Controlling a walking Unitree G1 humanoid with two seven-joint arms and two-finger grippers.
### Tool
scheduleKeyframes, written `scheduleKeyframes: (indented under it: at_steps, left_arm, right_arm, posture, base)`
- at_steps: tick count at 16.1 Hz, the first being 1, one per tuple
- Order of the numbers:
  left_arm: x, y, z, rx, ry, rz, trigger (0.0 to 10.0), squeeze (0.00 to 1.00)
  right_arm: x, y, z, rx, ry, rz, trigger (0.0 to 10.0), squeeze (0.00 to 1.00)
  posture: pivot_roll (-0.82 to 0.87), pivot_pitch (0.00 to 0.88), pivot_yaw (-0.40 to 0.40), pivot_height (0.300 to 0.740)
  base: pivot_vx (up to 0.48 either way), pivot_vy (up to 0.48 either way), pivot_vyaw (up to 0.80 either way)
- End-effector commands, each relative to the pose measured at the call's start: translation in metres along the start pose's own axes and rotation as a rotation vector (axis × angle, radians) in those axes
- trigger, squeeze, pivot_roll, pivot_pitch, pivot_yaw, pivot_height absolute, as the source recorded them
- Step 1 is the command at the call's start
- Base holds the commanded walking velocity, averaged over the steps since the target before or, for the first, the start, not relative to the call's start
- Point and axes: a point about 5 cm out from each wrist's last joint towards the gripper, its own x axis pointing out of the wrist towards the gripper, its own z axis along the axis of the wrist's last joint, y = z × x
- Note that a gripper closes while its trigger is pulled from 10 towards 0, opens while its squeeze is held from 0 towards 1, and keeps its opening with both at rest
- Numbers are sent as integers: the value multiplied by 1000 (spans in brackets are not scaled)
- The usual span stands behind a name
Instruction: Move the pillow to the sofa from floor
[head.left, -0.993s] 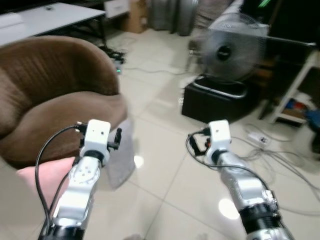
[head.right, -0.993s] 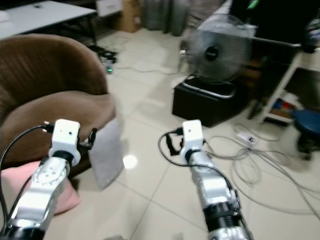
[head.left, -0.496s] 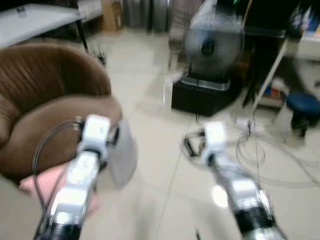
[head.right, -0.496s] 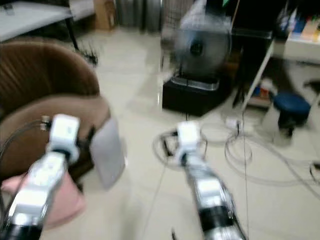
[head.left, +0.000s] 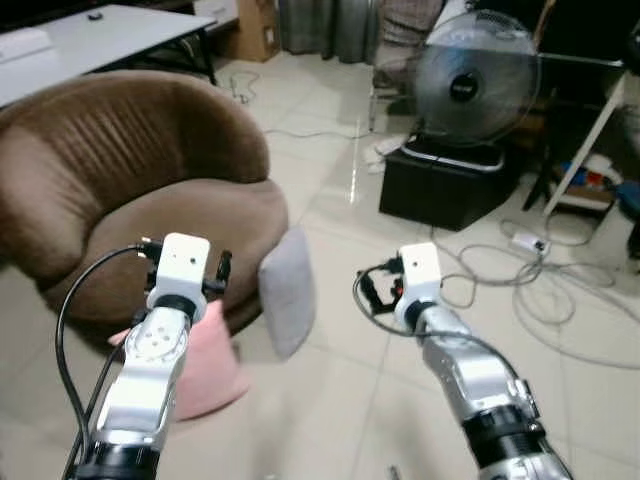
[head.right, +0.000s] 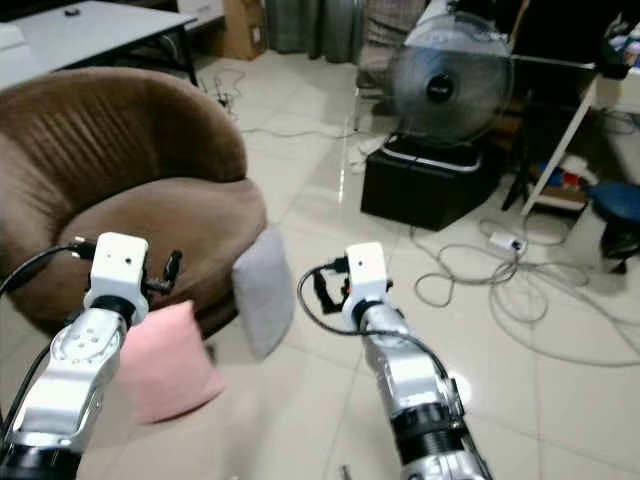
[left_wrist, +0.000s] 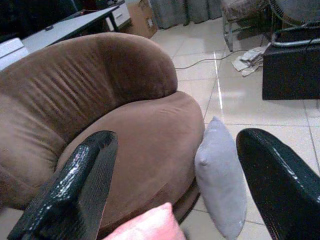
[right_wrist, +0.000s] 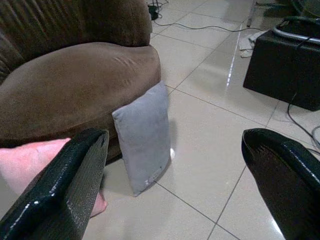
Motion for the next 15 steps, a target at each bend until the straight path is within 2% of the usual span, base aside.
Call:
scheduleKeyframes:
  at_steps: [1, 7, 15]
  left_arm:
    - [1, -3, 2, 5, -4, -12, 10000, 0]
    - [2, -4, 2, 8, -4, -24, 10000, 0]
    - [2, 0, 2, 9, -6, -6, 10000, 0]
  right_arm:
    - [0, -3, 2, 1, -7, -13, 10000, 0]
    - [-1, -4, 1, 26, -4, -18, 10000, 0]
    - [-1, -5, 1, 29, -3, -18, 10000, 0]
  posture:
    - [41, 0, 43, 740]
    - [41, 0, 43, 740]
    - [37, 0, 45, 740]
  base:
    - [0, 371, 0]
    - [0, 370, 0]
    - [0, 371, -655]
